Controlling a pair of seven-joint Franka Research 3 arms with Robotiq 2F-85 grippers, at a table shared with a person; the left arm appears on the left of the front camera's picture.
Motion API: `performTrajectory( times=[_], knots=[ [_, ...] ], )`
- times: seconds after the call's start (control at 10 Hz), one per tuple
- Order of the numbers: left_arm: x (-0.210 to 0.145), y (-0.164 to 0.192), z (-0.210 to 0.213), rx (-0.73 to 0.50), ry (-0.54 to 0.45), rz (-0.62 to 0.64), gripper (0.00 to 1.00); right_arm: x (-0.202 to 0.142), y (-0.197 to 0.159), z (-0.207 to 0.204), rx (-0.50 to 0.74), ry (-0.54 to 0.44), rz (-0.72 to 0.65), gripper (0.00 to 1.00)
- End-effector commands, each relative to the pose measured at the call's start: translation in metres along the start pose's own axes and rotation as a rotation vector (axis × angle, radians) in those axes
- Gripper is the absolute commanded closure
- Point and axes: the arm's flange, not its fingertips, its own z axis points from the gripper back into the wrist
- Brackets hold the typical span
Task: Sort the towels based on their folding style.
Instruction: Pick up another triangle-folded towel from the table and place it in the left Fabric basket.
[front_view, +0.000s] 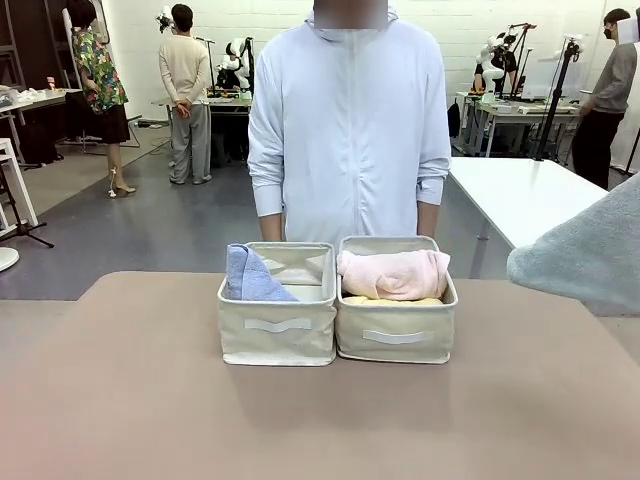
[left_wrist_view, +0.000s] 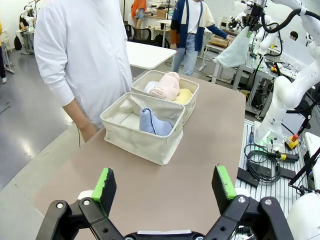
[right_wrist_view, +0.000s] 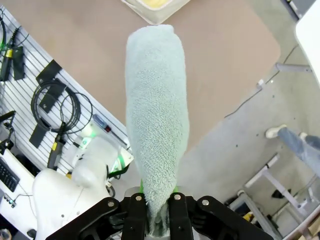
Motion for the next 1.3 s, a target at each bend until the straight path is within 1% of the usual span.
performTrajectory(
  times=[0.0,0.2,0.3,0.4,0.5,0.6,0.7,0.8,0.9,1.0,1.1,1.2],
  knots=[
    [0.0,0.0,0.002,-0.003,-0.015,-0.026,0.0,0.0,0.001,0.002,-0.002,0.01,-0.014,0.86],
    [0.0,0.0,0.002,-0.003,-0.015,-0.026,0.0,0.0,0.0,0.0,0.0,0.0,0.0,0.86],
    [0.0,0.0,0.002,-0.003,-0.015,-0.026,0.0,0.047,0.009,0.029,-0.082,-0.043,0.125,0.86],
    [0.0,0.0,0.002,-0.003,-0.015,-0.026,0.0,0.097,0.02,0.051,-0.155,-0.06,0.244,0.86],
    [0.0,0.0,0.002,-0.003,-0.015,-0.026,0.0,0.15,0.031,0.062,-0.199,-0.082,0.364,0.86],
    [0.0,0.0,0.002,-0.003,-0.015,-0.026,0.0,0.205,0.047,0.058,-0.191,-0.075,0.461,0.86],
    [0.0,0.0,0.002,-0.003,-0.015,-0.026,0.0,0.244,0.058,0.049,-0.204,-0.062,0.53,0.86],
    [0.0,0.0,0.002,-0.003,-0.015,-0.026,0.0,0.274,0.062,0.034,-0.173,-0.059,0.572,0.86],
    [0.0,0.0,0.002,-0.003,-0.015,-0.026,0.0,0.294,0.065,0.018,-0.136,-0.065,0.593,0.86],
    [0.0,0.0,0.002,-0.003,-0.015,-0.026,0.0,0.308,0.062,0.008,-0.082,-0.111,0.584,0.86],
    [0.0,0.0,0.002,-0.003,-0.015,-0.026,0.0,0.295,0.059,0.013,-0.088,-0.117,0.531,0.86],
    [0.0,0.0,0.002,-0.003,-0.015,-0.026,0.0,0.309,0.074,-0.011,-0.105,-0.082,0.58,0.86]
  ],
)
